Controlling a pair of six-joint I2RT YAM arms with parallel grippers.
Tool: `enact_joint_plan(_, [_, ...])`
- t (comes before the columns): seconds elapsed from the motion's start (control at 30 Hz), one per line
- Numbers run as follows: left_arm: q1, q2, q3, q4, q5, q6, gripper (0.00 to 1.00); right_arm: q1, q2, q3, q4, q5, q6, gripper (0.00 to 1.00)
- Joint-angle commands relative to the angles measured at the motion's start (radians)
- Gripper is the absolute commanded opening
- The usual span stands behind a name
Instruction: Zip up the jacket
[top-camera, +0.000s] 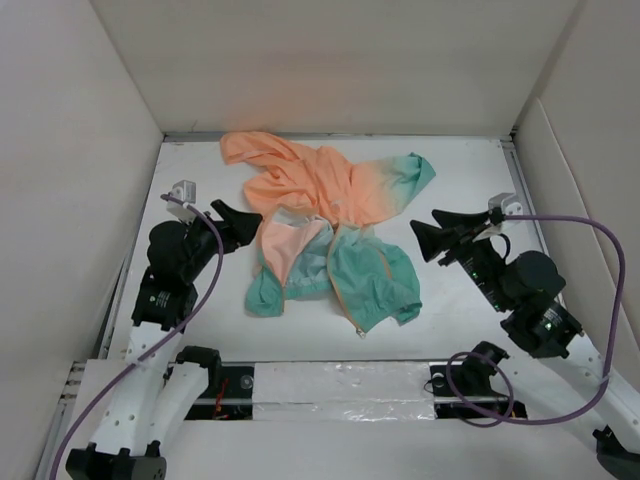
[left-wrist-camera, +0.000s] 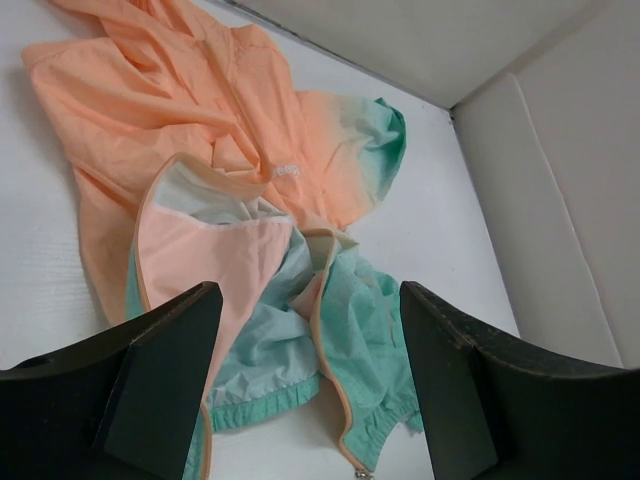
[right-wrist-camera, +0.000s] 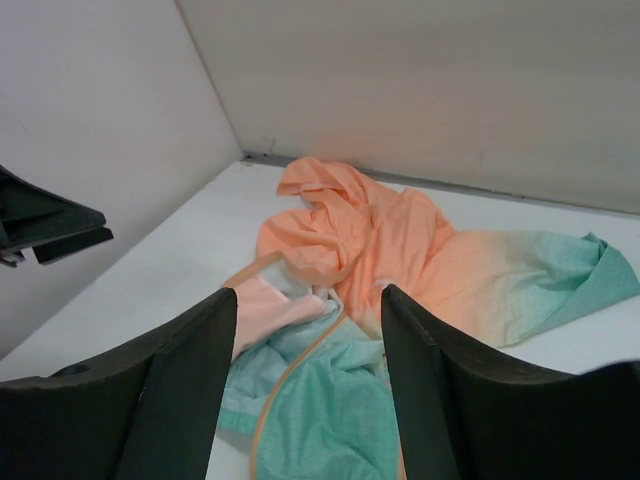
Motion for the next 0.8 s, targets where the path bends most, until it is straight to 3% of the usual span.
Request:
enact_joint_plan(0.0, [-0.005,-0.051,0.021,0.095,0.016,-0.019,0.68,-0.002,0.005,0.012,-0.087,-0.047,0.011,0.59])
enact_joint_plan(0.17, [-0.005,-0.067,0.02,0.086,0.017,-0.024,0.56,0.008,0.02,-0.047,-0.033,-0.127,0.048,0.27])
enact_joint_plan(0.2, [-0.005,-0.067,0.014,0.087,0.027,-0.027,0.53,0.008,0.026,-0.063,-0.009,-0.138,0.053,0.24])
enact_joint_plan(0.3, [-0.005,-0.068,-0.006,0.095,0.028,-0.024,0.38,0.027,0.059,-0.067,0.011,-0.167,0.031,0.12])
enact_joint_plan(0.33, [-0.005,-0.064,0.005,0.093,0.028,-0.018,0.29,0.038,0.086,-0.067,0.022,-0.187,0.027,0.09])
enact_joint_plan(0.37, [-0.005,-0.05,0.014,0.07,0.024,0.006,0.11,0.047,0.106,-0.065,0.039,-0.192,0.019,0.0])
enact_joint_plan(0.43, [-0.005,-0.036,0.042,0.041,-0.004,0.027,0.0,0.069,0.16,-0.05,0.042,-0.224,0.001,0.0])
enact_joint_plan(0.57, [-0.005,-0.028,0.062,-0.051,-0.062,0.074,0.0,0.191,0.377,-0.047,0.122,-0.204,0.037,0.0])
enact_joint_plan(0.6, [-0.005,-0.019,0.059,-0.087,-0.081,0.089,0.09,0.228,0.458,-0.057,0.204,-0.204,0.074,0.0])
enact_joint_plan(0.77, [-0.005,0.01,0.045,-0.154,-0.088,0.116,0.2,0.3,0.657,-0.031,0.298,-0.152,0.103,0.0])
